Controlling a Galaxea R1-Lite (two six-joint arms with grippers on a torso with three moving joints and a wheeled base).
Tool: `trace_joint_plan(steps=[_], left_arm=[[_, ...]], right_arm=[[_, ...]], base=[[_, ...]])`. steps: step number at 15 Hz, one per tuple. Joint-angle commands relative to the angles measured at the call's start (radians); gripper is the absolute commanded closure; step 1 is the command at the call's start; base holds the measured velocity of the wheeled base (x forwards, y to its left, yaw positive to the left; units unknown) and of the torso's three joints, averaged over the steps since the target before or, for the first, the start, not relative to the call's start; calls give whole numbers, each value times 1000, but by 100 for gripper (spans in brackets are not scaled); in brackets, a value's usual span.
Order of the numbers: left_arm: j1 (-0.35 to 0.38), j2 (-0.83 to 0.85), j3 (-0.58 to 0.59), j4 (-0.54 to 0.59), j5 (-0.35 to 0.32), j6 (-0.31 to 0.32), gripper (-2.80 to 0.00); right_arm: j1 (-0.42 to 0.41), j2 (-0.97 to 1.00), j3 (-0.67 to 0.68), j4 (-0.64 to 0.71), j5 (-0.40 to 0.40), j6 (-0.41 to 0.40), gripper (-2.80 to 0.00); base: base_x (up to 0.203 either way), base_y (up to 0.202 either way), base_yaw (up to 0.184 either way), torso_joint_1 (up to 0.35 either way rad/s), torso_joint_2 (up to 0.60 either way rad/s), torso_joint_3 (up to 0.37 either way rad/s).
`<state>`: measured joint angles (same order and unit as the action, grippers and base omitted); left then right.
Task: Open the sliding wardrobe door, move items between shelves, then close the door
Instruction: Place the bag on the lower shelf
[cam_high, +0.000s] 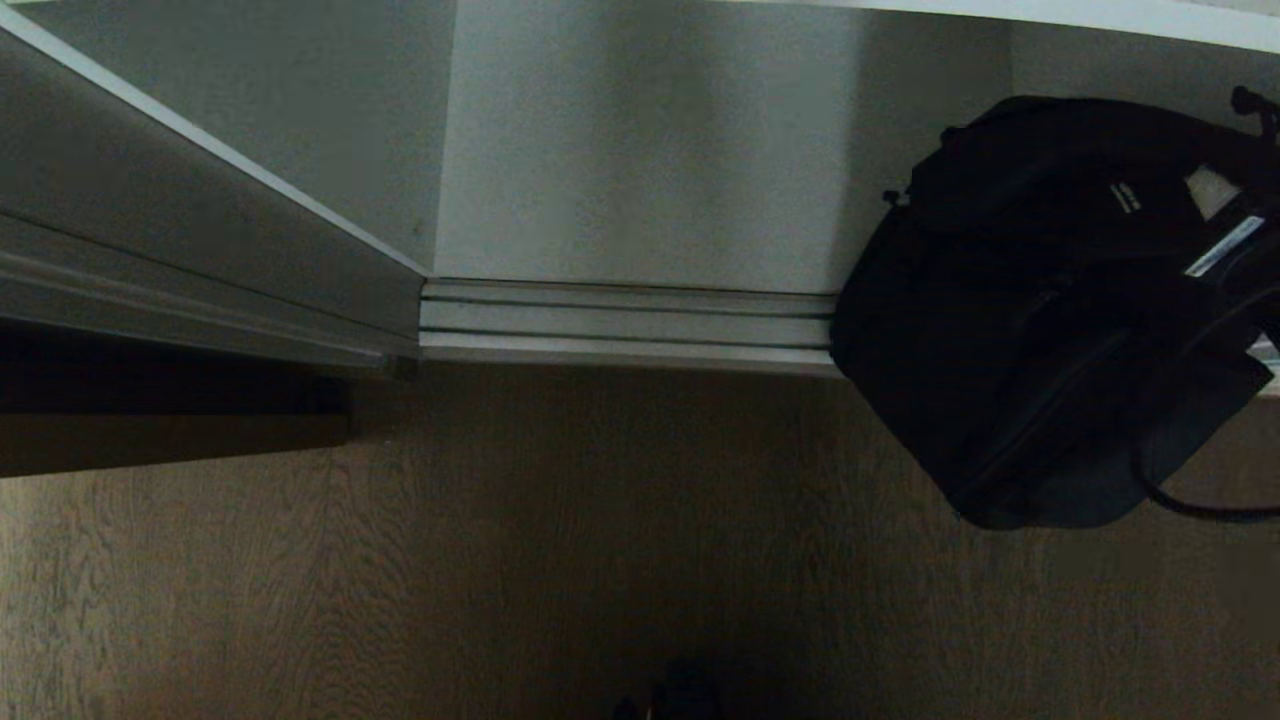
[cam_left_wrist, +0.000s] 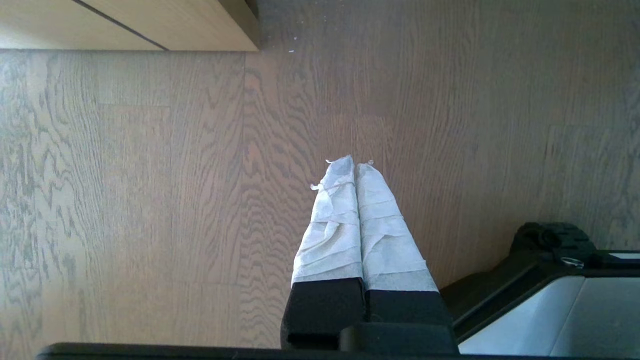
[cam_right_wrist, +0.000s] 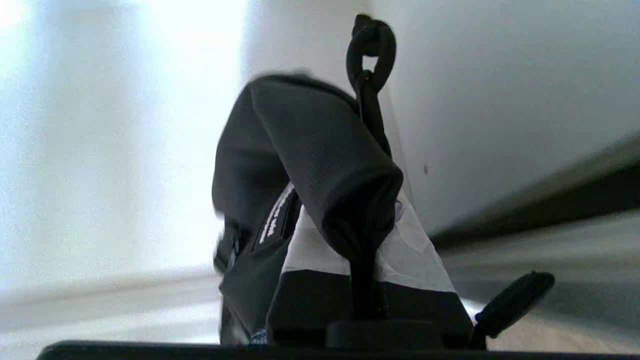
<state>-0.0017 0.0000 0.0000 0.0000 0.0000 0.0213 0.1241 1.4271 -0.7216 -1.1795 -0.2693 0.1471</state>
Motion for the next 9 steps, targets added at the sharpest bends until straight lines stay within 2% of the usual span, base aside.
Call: trace_joint_plan(steps=[1,3,6,9], left_arm=[[0,0,0,0,0,0,0],[0,0,0,0,0,0,0],[0,1,0,0,0,0,0],[0,1,0,0,0,0,0]], right_arm=[[6,73,-9,-34,-12,12,0],[17,95,-37,-38,-25,17,0],[28,125,-94,-41,-47,69,0],[43,153,-112,-94,-47,96,0]], base=[[0,0,0,0,0,0],[0,0,0,0,0,0],[0,0,0,0,0,0],[0,0,0,0,0,0]])
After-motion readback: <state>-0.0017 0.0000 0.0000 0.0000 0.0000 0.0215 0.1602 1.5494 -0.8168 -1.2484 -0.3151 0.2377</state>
